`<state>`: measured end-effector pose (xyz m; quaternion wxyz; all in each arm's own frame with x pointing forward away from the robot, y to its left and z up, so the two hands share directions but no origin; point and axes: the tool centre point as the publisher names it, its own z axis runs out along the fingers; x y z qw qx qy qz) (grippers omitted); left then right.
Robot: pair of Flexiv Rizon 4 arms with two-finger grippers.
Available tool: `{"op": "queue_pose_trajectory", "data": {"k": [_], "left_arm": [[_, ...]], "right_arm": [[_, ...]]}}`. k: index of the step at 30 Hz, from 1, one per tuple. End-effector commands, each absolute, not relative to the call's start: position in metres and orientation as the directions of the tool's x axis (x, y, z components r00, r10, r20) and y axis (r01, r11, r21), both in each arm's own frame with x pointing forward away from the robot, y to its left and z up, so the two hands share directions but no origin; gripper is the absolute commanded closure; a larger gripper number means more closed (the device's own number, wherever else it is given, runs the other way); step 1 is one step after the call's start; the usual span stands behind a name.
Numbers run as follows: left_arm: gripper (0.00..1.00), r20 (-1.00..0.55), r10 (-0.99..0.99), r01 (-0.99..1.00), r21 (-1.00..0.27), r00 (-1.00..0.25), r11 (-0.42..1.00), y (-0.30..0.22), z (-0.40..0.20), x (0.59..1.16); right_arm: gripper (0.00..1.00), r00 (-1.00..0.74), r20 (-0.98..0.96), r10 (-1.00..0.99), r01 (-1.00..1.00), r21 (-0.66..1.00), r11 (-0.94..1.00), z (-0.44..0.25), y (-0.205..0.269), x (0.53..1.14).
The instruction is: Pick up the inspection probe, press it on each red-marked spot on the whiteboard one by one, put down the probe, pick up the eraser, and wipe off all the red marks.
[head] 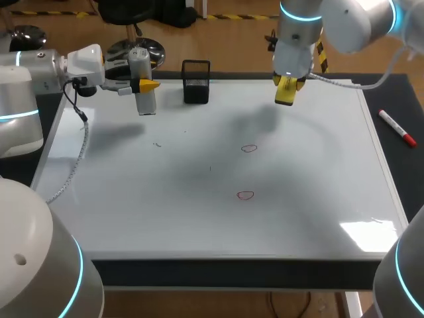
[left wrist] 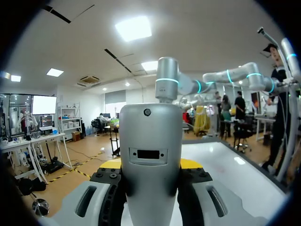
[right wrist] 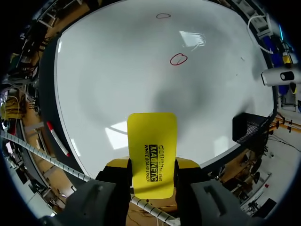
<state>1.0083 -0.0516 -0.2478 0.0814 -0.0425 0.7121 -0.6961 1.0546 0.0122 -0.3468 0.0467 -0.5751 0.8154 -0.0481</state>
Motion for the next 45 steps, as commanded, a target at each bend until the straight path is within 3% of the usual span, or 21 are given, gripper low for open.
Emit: {"op": "queue_pose_trajectory", "data": {"k": [1,45], "left_arm": [[1.00,-0.058,-0.172,0.054,-0.998,-0.983,0.026,-0.051,-0.248,1.009],[1.00,-0.058,-0.172,0.054,-0.998,-0.983,0.026,-0.051,-0.248,1.009]], "right_arm": [[1.00,-0.334,-0.013,-0.942,-0.934,-0.126,0.333,-0.349,0.013,1.059],[1.00,-0.549,-0.018,-0.835,-0.825,-0.150,0.546,-0.352,-0.069,1.089]]}}
